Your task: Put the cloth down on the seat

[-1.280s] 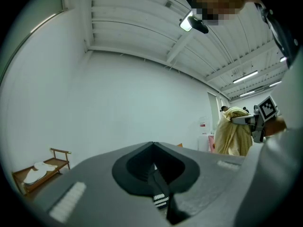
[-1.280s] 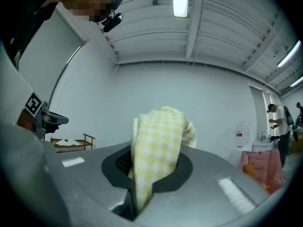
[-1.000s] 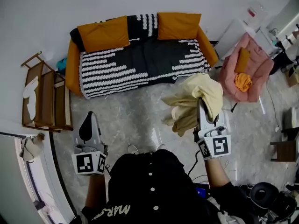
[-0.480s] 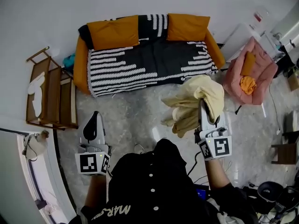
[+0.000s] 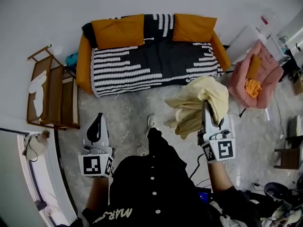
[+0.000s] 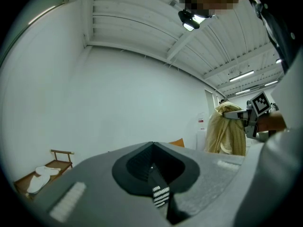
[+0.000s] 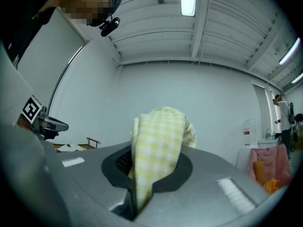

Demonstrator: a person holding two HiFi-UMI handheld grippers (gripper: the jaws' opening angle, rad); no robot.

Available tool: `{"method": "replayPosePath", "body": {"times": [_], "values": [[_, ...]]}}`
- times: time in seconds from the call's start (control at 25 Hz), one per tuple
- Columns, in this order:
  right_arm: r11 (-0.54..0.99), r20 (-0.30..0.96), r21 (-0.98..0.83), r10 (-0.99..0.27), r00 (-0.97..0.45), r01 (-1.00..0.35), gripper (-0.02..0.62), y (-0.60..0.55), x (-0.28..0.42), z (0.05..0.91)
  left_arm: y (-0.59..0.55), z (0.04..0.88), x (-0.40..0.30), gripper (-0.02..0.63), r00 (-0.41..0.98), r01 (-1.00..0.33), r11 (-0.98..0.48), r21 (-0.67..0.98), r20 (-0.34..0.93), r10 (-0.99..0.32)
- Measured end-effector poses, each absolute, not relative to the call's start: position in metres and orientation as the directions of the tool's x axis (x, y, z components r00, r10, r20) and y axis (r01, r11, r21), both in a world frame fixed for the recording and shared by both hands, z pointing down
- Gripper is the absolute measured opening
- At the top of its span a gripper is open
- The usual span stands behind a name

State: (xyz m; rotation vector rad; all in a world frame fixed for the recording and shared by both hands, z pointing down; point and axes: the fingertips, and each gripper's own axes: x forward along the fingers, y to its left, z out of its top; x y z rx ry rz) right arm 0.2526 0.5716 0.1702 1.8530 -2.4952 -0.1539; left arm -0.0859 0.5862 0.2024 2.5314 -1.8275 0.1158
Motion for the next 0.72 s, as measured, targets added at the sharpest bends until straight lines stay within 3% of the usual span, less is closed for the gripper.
{"method": "replayPosePath", "body": {"times": [0.72], "values": [[0.338,-0.035,0.101,-0.939,-0.343,-0.936,0.058,0.498,0.236,0.173,0.539,0.207,-0.101,0.0,0.256,-0.966,-0.259,-0.025,0.07,-0.964]]}}
